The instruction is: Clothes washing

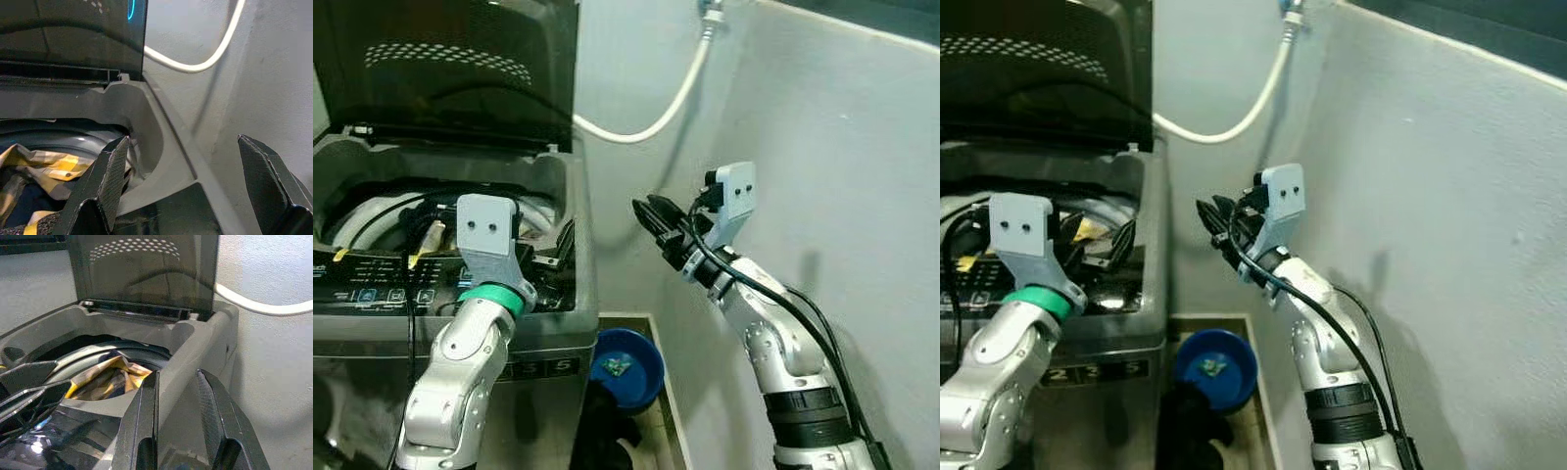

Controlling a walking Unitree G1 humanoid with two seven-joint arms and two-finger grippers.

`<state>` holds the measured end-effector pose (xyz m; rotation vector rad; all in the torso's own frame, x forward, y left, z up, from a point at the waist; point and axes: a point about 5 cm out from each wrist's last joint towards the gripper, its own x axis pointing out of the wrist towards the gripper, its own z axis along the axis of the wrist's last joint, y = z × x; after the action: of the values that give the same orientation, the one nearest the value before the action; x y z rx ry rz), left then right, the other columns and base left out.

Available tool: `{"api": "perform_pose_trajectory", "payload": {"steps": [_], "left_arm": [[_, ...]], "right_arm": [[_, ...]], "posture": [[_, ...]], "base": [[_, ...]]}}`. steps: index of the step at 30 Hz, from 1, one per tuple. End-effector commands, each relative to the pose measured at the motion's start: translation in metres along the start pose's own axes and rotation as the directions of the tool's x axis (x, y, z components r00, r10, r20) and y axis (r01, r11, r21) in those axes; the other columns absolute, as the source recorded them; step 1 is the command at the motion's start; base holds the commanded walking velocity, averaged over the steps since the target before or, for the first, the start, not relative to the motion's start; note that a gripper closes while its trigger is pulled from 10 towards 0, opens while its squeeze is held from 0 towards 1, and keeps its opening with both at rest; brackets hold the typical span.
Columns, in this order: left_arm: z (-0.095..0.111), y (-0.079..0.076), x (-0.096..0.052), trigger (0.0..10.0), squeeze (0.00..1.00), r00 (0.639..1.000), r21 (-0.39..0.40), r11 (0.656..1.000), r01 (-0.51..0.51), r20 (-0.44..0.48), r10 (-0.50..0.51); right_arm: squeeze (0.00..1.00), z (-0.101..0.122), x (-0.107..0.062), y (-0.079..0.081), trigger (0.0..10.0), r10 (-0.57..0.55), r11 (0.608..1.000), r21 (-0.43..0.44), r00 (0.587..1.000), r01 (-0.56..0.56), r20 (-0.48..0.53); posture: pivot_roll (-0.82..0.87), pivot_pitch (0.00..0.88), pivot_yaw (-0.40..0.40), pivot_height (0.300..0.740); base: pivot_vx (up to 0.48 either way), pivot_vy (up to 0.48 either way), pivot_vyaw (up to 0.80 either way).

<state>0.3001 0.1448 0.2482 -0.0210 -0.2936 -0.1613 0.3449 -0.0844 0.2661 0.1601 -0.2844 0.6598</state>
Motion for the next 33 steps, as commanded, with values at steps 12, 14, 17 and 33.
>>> {"api": "perform_pose_trajectory", "payload": {"steps": [12, 14, 17, 33], "left_arm": [[-0.011, 0.005, 0.002, 10.0, 0.0, 0.998, 0.014, 0.999, -0.032, -0.047, 0.033], [-0.012, 0.005, 0.003, 10.0, 0.0, 0.998, 0.014, 0.999, -0.032, -0.057, 0.033], [-0.013, 0.004, 0.003, 10.0, 0.0, 0.998, 0.016, 0.999, -0.032, -0.059, 0.033], [-0.027, 0.003, 0.004, 10.0, 0.0, 0.99, 0.032, 0.997, -0.074, -0.12, 0.077]], "right_arm": [[0.0, -0.001, -0.001, -0.008, 10.0, -0.067, 0.987, -0.151, 0.998, 0.064, -0.014], [0.0, -0.001, -0.001, -0.009, 10.0, -0.082, 0.981, -0.178, 0.997, 0.079, -0.01], [0.0, -0.001, -0.001, -0.009, 10.0, -0.082, 0.979, -0.186, 0.997, 0.079, -0.011], [0.0, -0.01, -0.007, -0.015, 10.0, -0.156, 0.977, -0.15, 0.987, 0.151, -0.022]], "posture": [[0.02, 0.0, -0.071, 0.74], [0.02, 0.0, -0.071, 0.74], [0.02, 0.0, -0.071, 0.74], [0.01, 0.0, -0.061, 0.74]], "base": [[0.0, 0.0, 0.13], [0.0, 0.0, 0.8], [0.0, 0.0, 0.8], [0.0, 0.0, 0.8]]}}
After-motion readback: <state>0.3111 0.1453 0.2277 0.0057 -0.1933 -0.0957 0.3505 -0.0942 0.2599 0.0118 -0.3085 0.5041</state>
